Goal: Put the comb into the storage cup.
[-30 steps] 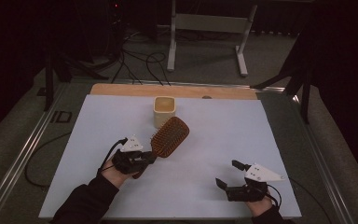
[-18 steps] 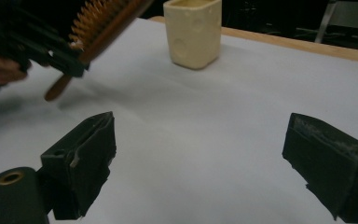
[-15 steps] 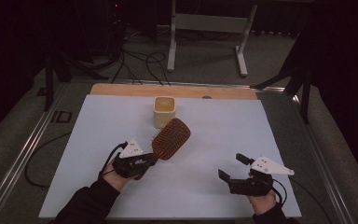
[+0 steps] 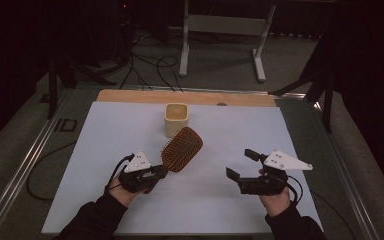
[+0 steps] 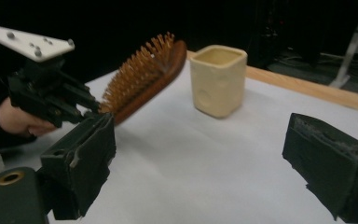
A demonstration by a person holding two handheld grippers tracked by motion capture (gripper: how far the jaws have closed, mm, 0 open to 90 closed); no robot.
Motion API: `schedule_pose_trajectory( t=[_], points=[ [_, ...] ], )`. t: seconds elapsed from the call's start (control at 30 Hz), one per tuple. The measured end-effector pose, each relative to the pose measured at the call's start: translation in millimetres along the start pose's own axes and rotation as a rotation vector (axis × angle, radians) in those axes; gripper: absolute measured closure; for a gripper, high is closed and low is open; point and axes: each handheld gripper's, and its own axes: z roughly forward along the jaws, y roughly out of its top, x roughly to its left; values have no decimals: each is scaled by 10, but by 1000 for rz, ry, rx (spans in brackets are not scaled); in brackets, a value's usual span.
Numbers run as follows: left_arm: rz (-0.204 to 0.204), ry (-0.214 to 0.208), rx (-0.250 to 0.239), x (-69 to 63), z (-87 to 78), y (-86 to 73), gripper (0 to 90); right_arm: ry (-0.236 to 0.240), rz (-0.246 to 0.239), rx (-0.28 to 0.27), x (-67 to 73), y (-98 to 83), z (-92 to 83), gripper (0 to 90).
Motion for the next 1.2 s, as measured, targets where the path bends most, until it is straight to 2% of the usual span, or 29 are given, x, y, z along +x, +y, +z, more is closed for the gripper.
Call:
schedule_pose_trajectory(
  t=[0.2, 0.37, 0.5, 0.6, 0.7, 0.83, 0.93, 1.2],
  points=[
    [0, -16, -26, -2, -29, -1, 740, 49, 17, -11, 66, 186, 175, 93],
    [-2, -25, -37, -7, -22, -13, 740, 66, 29, -18, 85, 292, 314, 93],
    [7, -19, -44, -27, -16, -9, 740, 87, 65, -13, 92, 347, 437, 93],
    [10, -18, -45, -39, -11, -8, 740, 85, 95, -3, 107, 374, 537, 93],
    [16, -15, -44, -46, -12, -4, 740, 82, 146, 25, 114, 388, 651, 93],
    [16, -18, -45, -45, -13, 3, 740, 111, 249, 20, 93, 367, 780, 92],
    [20, -14, -47, -50, -14, 4, 740, 115, 309, 14, 82, 352, 856, 92],
    [23, -5, -55, -59, -20, 8, 740, 122, 428, 21, 101, 312, 1038, 92]
  ],
)
